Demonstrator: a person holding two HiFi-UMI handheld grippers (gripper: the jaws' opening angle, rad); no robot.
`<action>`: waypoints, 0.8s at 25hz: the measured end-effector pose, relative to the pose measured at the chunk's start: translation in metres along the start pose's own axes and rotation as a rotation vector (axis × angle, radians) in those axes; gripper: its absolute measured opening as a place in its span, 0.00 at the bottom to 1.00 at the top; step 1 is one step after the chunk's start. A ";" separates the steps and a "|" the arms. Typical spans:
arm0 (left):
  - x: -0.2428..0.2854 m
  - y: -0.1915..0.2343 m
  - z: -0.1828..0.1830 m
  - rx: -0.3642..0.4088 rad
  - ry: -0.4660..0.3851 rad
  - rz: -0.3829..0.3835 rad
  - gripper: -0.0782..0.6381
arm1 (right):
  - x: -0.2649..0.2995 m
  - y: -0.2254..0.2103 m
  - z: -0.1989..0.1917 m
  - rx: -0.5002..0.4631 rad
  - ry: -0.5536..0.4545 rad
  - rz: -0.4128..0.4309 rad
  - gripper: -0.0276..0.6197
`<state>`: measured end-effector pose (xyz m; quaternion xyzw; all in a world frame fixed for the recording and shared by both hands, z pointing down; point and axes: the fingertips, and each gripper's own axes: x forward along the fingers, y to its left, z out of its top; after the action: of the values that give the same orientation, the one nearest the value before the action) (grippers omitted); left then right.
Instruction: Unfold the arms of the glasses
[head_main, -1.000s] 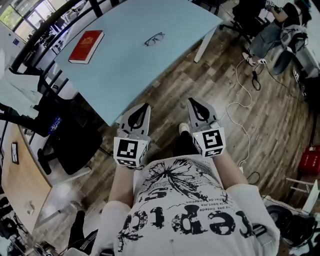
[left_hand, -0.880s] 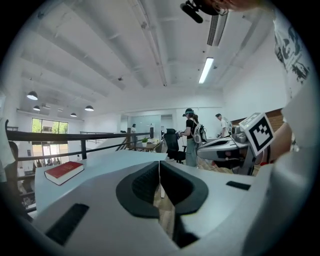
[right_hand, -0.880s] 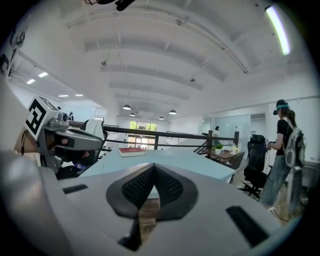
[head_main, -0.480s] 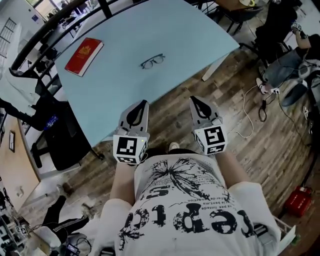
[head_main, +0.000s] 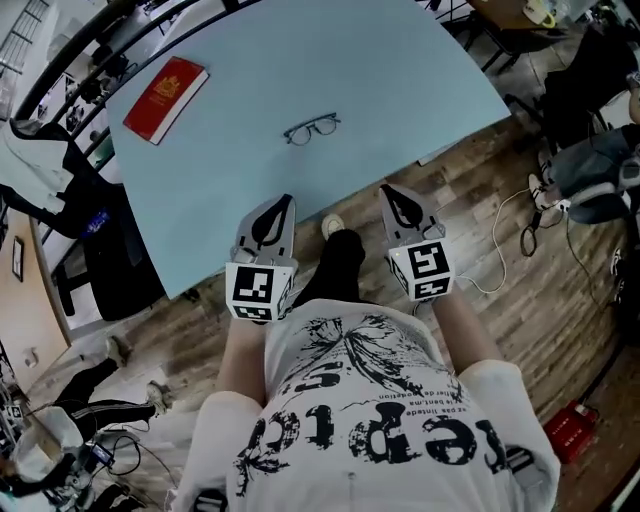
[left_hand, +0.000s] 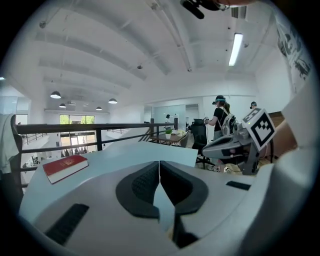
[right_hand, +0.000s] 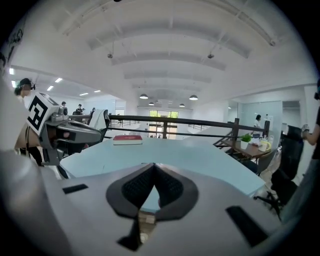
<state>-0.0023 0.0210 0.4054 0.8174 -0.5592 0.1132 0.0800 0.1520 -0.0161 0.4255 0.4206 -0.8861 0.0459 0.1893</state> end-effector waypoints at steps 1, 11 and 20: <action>0.011 0.005 0.001 -0.010 0.003 0.008 0.14 | 0.011 -0.006 0.001 0.000 0.007 0.012 0.06; 0.124 0.072 0.020 -0.063 0.016 0.087 0.14 | 0.141 -0.068 0.013 -0.030 0.092 0.130 0.06; 0.169 0.103 0.021 -0.115 0.045 0.137 0.14 | 0.219 -0.090 0.019 -0.072 0.184 0.273 0.06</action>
<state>-0.0377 -0.1729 0.4324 0.7684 -0.6176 0.1045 0.1313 0.0897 -0.2380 0.4829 0.2831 -0.9150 0.0779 0.2767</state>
